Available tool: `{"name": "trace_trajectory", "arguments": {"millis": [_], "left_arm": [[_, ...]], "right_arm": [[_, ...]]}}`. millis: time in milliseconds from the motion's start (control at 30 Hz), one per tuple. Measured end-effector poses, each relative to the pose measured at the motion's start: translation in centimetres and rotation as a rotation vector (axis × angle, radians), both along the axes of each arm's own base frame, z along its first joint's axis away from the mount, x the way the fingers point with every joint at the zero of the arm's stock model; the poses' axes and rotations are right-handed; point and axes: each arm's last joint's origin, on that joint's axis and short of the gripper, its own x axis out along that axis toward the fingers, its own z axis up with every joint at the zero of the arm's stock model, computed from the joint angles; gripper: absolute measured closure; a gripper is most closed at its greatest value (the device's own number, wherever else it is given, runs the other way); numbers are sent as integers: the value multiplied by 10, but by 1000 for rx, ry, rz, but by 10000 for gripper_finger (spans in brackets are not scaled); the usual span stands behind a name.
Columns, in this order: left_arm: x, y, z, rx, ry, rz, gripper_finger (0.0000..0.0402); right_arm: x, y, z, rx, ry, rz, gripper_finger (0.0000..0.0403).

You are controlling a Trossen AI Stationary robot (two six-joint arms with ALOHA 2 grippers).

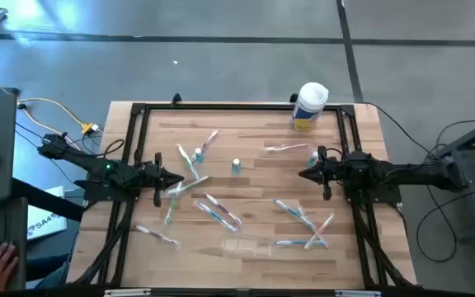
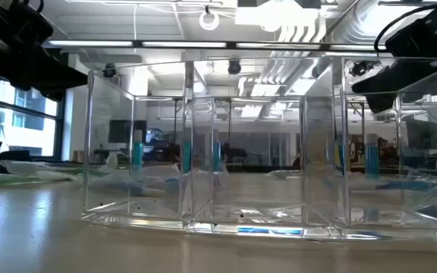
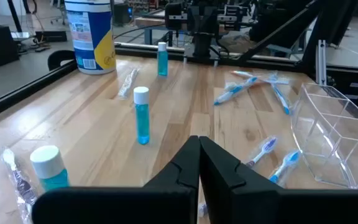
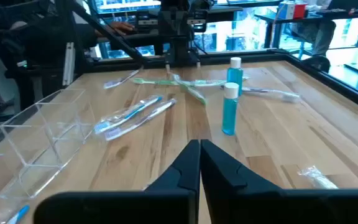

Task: Pick & Place toothbrushing station

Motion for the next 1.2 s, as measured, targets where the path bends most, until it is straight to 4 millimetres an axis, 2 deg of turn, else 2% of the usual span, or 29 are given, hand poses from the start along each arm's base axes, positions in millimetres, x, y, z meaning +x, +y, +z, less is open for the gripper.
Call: {"name": "trace_trajectory", "arguments": {"millis": [467, 600, 767, 900, 1033, 1200], "left_arm": [[0, 0, 0, 0, 0, 0, 398], [0, 0, 0, 0, 1, 0, 398], [0, 0, 0, 35, 4, -2, 398], [0, 0, 0, 52, 6, -4, 398], [0, 0, 0, 49, 6, -4, 398], [0, 0, 0, 39, 5, -3, 398]], "right_arm": [[0, -1, 4, -37, -40, -39, 398], [1, 1, 15, -64, -86, -8, 398], [0, 3, 36, -106, -67, -97, 398], [-1, 3, 57, -28, -13, -192, 393], [-2, 4, 71, 68, 78, -255, 357], [4, 7, 85, 141, 140, -272, 273]]}}
